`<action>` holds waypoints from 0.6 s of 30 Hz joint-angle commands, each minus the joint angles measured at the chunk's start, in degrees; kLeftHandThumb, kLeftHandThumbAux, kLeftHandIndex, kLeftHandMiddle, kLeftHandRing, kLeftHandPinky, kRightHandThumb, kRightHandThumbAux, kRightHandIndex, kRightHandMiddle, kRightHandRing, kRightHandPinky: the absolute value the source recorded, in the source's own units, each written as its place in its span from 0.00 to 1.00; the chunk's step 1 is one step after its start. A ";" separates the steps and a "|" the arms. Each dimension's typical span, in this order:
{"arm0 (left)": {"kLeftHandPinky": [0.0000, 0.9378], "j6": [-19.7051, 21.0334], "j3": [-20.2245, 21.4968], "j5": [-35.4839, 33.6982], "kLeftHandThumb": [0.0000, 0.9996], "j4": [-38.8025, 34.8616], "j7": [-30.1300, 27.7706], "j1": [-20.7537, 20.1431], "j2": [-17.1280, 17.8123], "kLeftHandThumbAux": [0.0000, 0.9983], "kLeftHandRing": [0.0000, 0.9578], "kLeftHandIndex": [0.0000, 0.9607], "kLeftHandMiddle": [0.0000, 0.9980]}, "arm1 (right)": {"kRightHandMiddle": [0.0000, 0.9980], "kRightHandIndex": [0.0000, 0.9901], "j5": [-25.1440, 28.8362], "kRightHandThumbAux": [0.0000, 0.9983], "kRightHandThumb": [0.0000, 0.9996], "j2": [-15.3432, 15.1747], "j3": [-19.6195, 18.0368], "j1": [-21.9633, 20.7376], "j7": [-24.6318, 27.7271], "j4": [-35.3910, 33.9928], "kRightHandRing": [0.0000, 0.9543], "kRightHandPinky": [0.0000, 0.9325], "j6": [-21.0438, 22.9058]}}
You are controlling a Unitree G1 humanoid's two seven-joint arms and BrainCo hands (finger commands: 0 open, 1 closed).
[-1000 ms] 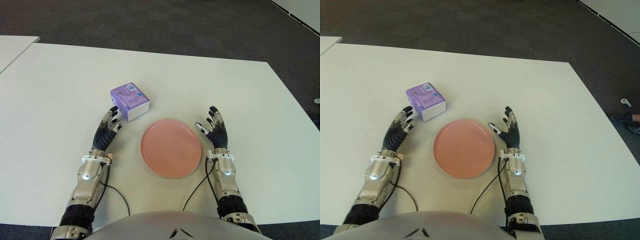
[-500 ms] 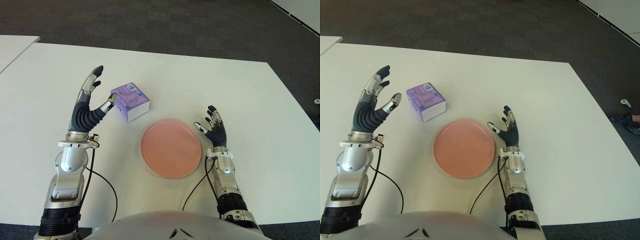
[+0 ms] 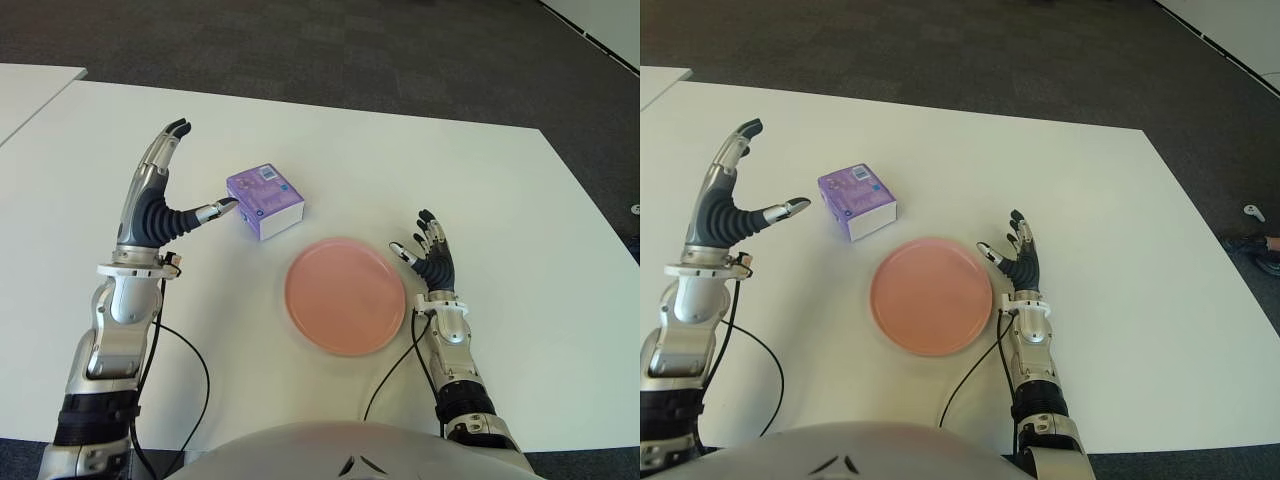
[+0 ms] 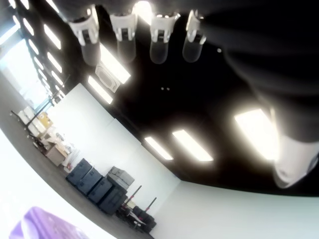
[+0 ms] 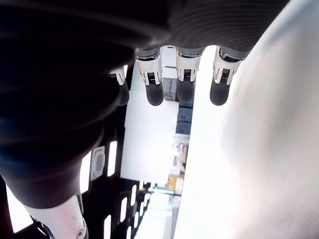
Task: Put the tissue paper into the plate.
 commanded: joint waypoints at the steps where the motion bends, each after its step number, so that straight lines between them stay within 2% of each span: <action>1: 0.00 -0.18 -1.30 6.82 0.12 0.76 2.62 -0.95 2.57 0.57 0.00 0.00 0.00 | 0.00 0.00 -0.19 0.78 0.00 1.10 0.40 2.90 0.08 4.26 0.00 0.01 3.53; 5: 0.00 -0.14 -2.80 10.40 0.08 0.63 2.57 -1.81 4.67 0.52 0.00 0.00 0.00 | 0.00 0.00 -0.12 0.78 0.00 1.12 0.46 2.79 0.09 4.33 0.00 0.01 4.11; 11: 0.00 -2.37 -11.03 17.23 0.07 9.21 4.73 -9.55 5.23 0.49 0.00 0.00 0.00 | 0.00 0.00 -0.05 0.79 0.00 1.16 0.49 2.36 0.09 4.69 0.00 0.02 4.46; 15: 0.00 -3.40 -15.24 19.82 0.07 12.99 4.58 -12.05 6.18 0.48 0.00 0.00 0.00 | 0.00 0.00 -0.12 0.79 0.00 1.28 0.65 2.30 0.01 4.50 0.00 0.02 4.93; 18: 0.00 -4.41 -19.28 22.83 0.07 19.46 5.70 -14.66 6.65 0.46 0.00 0.00 0.00 | 0.00 0.00 -0.30 0.79 0.00 1.31 0.80 2.16 0.01 4.53 0.00 0.02 5.26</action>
